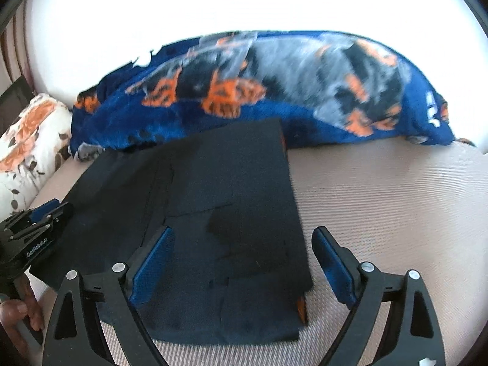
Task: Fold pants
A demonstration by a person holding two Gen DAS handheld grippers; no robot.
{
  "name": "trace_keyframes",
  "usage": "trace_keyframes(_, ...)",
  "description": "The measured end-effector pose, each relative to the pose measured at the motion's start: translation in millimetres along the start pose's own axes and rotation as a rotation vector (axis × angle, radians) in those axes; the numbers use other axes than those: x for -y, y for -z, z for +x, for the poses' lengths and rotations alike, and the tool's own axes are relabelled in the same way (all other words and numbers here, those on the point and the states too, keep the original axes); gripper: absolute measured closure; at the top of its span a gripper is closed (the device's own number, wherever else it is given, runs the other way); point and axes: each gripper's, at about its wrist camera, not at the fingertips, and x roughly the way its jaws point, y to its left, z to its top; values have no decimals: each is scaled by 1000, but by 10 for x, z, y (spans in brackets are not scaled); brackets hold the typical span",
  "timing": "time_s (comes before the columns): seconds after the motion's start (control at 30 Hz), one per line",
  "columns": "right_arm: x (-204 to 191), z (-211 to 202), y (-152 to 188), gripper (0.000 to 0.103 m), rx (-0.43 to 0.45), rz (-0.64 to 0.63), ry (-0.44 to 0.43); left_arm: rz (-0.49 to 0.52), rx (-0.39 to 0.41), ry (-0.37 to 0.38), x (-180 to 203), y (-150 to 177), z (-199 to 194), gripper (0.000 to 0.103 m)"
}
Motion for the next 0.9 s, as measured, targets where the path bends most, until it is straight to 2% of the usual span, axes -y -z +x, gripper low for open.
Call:
trace_keyframes(0.1,-32,-180,44,13,33,-11,-2,1,33,-33,-9,28,-103,64)
trace_keyframes(0.17,-48,-320,67,13,55,-10,-13,10,59,-42,-8,57,-199,55)
trace_keyframes(0.23,-73,-438,70,13,72,-1,-40,21,90,-78,-6,94,-327,39)
trace_keyframes(0.47,-256,-839,102,13,109,-7,-124,12,154,-96,-52,187,-793,24)
trace_keyframes(0.63,-390,-1137,191,12,126,-13,-174,-25,208,-110,-103,259,-1199,7)
trace_keyframes(0.8,-507,-1366,291,11,140,-35,-199,-4,258,-128,-48,321,-1595,0)
trace_keyframes(0.9,-582,-1519,373,11,154,-59,-202,-3,284,-132,-24,336,-1814,0)
